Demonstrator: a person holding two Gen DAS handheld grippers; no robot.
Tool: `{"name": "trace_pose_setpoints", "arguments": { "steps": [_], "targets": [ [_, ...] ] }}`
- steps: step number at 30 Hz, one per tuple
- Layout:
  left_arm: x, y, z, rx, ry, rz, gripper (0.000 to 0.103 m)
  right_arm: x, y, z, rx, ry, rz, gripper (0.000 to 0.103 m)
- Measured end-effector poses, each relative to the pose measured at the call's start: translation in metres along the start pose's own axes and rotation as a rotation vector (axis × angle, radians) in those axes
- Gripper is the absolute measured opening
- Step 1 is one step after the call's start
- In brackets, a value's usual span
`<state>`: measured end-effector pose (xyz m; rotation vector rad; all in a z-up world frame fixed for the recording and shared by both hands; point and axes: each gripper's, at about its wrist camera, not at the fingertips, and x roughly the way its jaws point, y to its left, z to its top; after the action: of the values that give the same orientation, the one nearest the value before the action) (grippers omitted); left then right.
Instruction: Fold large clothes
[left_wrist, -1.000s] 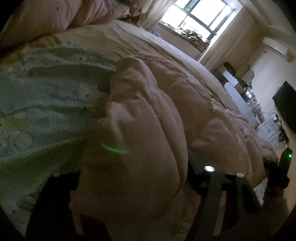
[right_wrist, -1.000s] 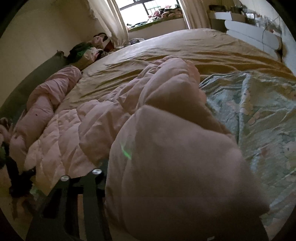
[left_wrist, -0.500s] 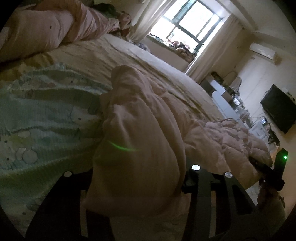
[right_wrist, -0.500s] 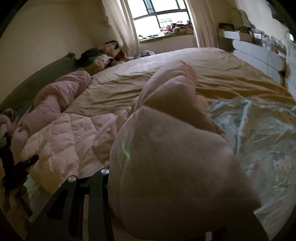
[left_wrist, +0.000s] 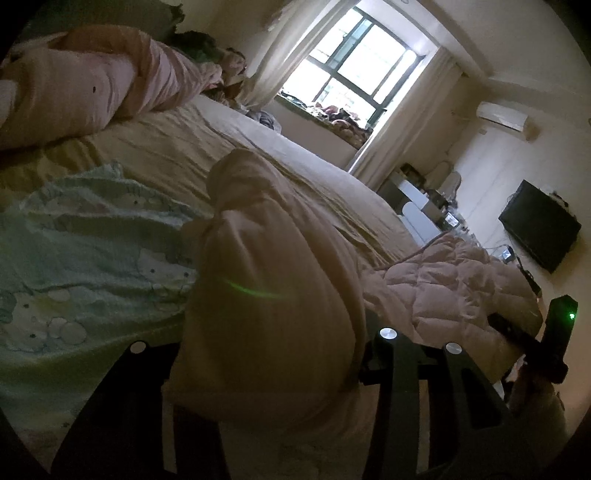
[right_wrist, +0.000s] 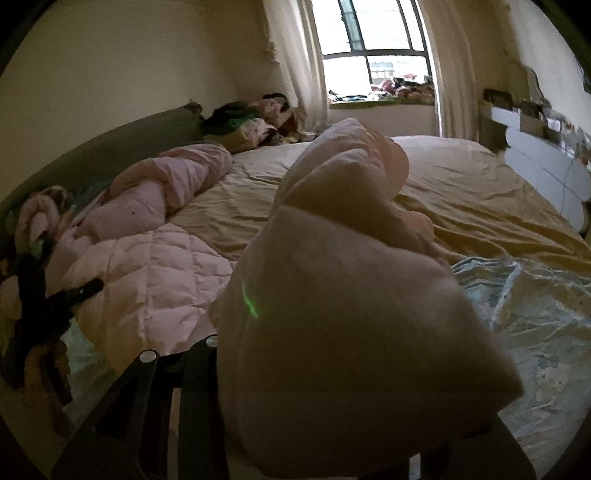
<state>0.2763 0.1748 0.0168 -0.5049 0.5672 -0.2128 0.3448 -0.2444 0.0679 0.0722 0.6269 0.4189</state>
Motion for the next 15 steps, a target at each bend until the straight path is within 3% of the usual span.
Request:
{"name": "trace_pose_setpoints", "arguments": {
  "steps": [15],
  "targets": [
    [-0.025, -0.011, -0.018, 0.07, -0.018, 0.017, 0.036, -0.032, 0.021, -0.02, -0.071, -0.019, -0.015, 0.033]
  ]
}}
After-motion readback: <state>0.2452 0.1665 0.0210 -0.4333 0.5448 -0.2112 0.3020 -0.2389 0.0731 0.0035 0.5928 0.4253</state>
